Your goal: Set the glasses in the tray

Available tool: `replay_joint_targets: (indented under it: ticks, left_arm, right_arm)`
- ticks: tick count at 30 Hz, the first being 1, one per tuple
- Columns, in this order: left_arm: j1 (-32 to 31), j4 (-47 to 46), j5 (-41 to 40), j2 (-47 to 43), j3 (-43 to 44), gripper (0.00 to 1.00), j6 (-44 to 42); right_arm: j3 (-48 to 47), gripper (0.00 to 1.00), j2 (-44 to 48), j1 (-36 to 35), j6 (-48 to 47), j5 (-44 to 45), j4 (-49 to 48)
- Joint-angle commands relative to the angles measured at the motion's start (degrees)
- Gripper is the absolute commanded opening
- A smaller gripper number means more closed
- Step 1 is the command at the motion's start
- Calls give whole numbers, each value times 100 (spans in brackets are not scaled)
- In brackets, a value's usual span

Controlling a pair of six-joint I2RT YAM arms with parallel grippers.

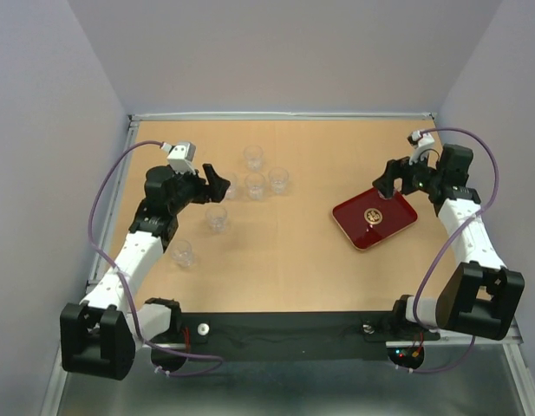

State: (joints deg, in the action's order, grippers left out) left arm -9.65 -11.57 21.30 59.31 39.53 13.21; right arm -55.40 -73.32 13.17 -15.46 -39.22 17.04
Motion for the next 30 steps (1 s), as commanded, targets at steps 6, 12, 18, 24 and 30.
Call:
replay_joint_targets:
  ticks: [6, 12, 18, 24, 30]
  left_arm:
    - [-19, 339, -538, 1011, 643, 84, 427]
    - [-19, 823, -1048, 1828, 1363, 76, 735]
    - [-19, 1148, -1462, 2549, 1909, 69, 595]
    - [-98, 1438, -1628, 3243, 2427, 60, 481]
    - [-195, 1877, -1822, 3920, 3034, 51, 217]
  right_arm:
    - [73, 100, 195, 54, 17, -314, -412]
    - [125, 100, 239, 54, 79, -411, -482]
    - [134, 100, 257, 54, 79, -437, -491]
    - [170, 100, 397, 54, 96, -411, -526]
    - [187, 100, 441, 54, 96, -367, -544]
